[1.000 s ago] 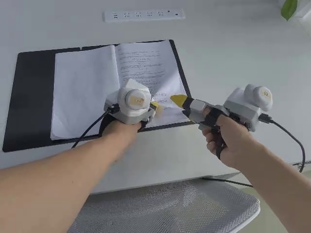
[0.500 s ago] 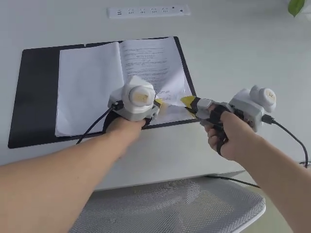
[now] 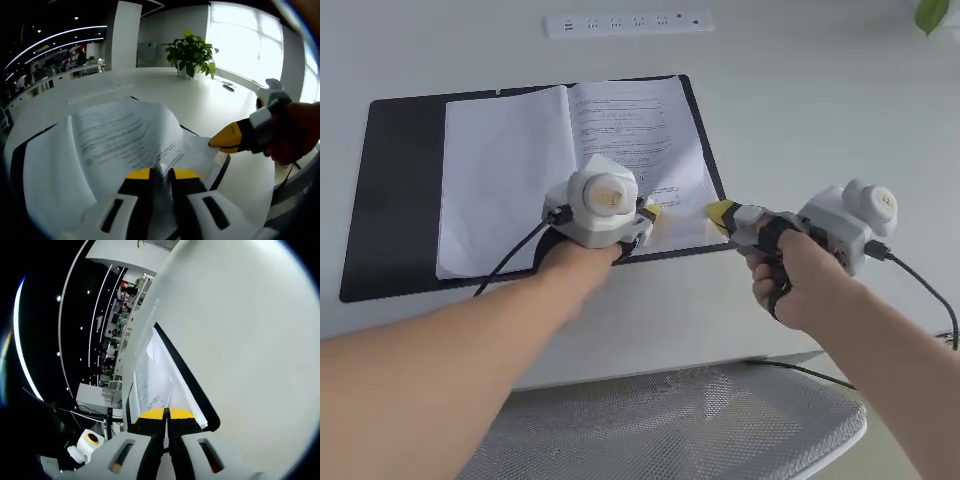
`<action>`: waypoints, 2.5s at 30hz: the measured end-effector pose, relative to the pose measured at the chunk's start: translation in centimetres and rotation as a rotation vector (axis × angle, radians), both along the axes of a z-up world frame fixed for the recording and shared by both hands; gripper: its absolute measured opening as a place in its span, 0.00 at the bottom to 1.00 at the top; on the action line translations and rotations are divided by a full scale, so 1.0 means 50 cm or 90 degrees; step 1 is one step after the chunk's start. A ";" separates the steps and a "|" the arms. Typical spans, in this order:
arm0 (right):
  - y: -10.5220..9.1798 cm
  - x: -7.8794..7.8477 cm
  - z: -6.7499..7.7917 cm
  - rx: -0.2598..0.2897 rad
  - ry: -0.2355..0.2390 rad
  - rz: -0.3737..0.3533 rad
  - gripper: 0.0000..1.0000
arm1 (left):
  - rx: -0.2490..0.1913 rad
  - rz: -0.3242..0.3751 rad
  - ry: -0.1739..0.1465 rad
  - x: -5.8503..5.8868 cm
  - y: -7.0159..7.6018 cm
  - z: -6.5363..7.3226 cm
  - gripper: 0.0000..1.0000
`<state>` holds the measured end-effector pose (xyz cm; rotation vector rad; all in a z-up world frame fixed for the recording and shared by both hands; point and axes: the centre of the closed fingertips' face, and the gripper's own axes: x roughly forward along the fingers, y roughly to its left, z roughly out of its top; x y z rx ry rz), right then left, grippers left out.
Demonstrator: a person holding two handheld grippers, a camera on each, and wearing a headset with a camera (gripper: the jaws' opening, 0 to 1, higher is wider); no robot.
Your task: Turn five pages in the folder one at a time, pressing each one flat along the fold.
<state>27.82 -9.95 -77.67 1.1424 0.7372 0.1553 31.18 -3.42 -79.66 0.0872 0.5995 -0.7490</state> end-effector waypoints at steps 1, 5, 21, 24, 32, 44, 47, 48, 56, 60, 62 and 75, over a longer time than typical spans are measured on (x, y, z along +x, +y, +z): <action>-0.001 0.000 0.006 0.003 -0.007 -0.004 0.00 | -0.003 -0.001 0.001 -0.002 0.001 0.002 0.14; -0.004 0.002 0.033 0.011 -0.035 -0.011 0.00 | -0.011 0.000 0.003 -0.011 0.017 0.014 0.14; 0.071 0.004 0.178 0.046 -0.191 0.045 0.00 | -0.074 0.063 -0.013 -0.041 0.169 0.112 0.20; 0.095 0.004 0.200 0.046 -0.217 0.068 0.00 | -0.075 0.074 -0.012 -0.054 0.206 0.119 0.20; 0.178 0.001 0.247 0.047 -0.264 0.132 0.00 | -0.079 0.115 -0.018 -0.084 0.307 0.142 0.21; 0.330 -0.009 0.254 0.064 -0.274 0.249 0.00 | -0.082 0.163 -0.026 -0.130 0.422 0.173 0.23; 0.369 -0.011 0.243 0.062 -0.269 0.271 0.00 | -0.086 0.175 -0.023 -0.141 0.449 0.176 0.23; 0.380 -0.011 0.240 0.063 -0.268 0.277 0.00 | -0.085 0.177 -0.021 -0.144 0.456 0.175 0.22; 0.462 -0.016 0.194 0.056 -0.235 0.324 0.00 | -0.081 0.207 -0.015 -0.161 0.522 0.168 0.22; 0.503 -0.016 0.161 0.048 -0.214 0.353 0.00 | -0.079 0.215 -0.015 -0.171 0.540 0.166 0.22; 0.523 -0.016 0.147 0.044 -0.203 0.366 0.00 | -0.077 0.220 -0.013 -0.174 0.548 0.163 0.21; 0.604 -0.004 0.024 0.005 -0.136 0.439 0.00 | -0.067 0.228 0.006 -0.185 0.579 0.137 0.22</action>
